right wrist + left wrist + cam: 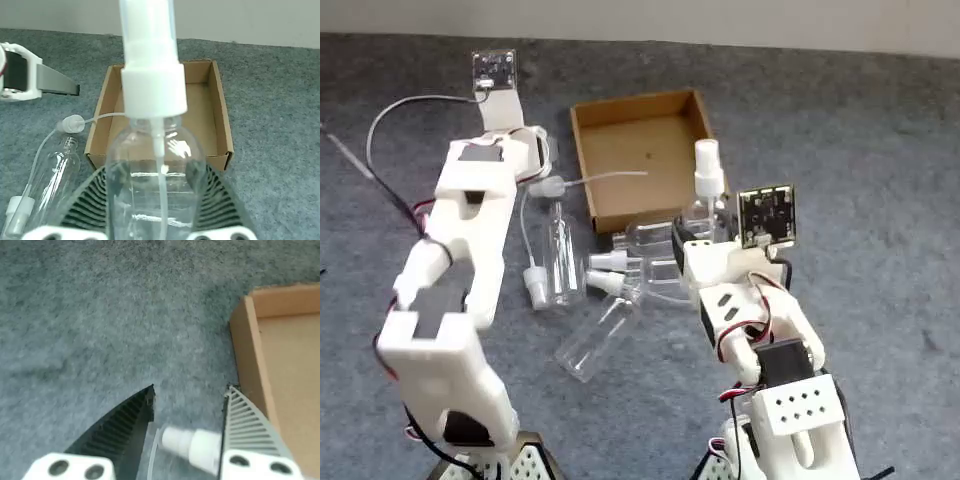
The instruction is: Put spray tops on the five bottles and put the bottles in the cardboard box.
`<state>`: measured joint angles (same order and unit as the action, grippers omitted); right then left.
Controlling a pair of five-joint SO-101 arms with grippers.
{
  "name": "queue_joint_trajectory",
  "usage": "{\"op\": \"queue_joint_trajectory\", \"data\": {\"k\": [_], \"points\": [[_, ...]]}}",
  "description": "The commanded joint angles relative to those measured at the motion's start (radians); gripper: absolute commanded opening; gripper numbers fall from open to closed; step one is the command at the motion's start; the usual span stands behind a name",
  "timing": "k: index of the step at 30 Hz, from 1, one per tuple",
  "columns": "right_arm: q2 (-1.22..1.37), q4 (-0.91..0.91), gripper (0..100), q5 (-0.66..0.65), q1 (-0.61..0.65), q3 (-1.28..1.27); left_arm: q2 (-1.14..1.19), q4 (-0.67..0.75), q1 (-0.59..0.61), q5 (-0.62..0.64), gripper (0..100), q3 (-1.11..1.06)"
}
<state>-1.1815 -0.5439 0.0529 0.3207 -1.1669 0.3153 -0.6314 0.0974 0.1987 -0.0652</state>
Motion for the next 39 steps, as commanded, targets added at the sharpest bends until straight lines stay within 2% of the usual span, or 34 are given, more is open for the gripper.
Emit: {"op": "queue_joint_trajectory", "data": {"k": [1, 7, 17, 22, 27, 33, 36, 39], "points": [[-0.005, 0.028, 0.4, 0.011, -0.005, 0.064, 0.13, 0.02, 0.01, 0.015, 18, 0.193], [-0.005, 0.028, 0.4, 0.011, -0.004, 0.064, 0.213, 0.017, 0.027, -0.023, 18, 0.222], [-0.004, 0.028, 0.4, 0.011, -0.004, 0.062, 0.108, -0.222, 0.008, -0.371, 18, 0.156], [-0.004, 0.028, 0.4, 0.011, -0.004, 0.062, -0.019, -0.232, 0.015, -0.522, 18, 0.033], [-0.004, 0.03, 0.4, 0.011, -0.004, 0.027, -0.14, -0.239, 0.03, -0.614, 18, -0.048], [-0.004, 0.031, 0.4, 0.011, -0.004, 0.022, -0.245, -0.267, 0.038, -0.853, 18, -0.151], [-0.004, 0.031, 0.4, 0.011, -0.004, 0.022, -0.268, -0.265, 0.039, -0.825, 18, -0.171], [-0.004, 0.031, 0.4, 0.011, -0.004, 0.022, -0.297, -0.249, 0.038, -0.672, 18, -0.15]]}}
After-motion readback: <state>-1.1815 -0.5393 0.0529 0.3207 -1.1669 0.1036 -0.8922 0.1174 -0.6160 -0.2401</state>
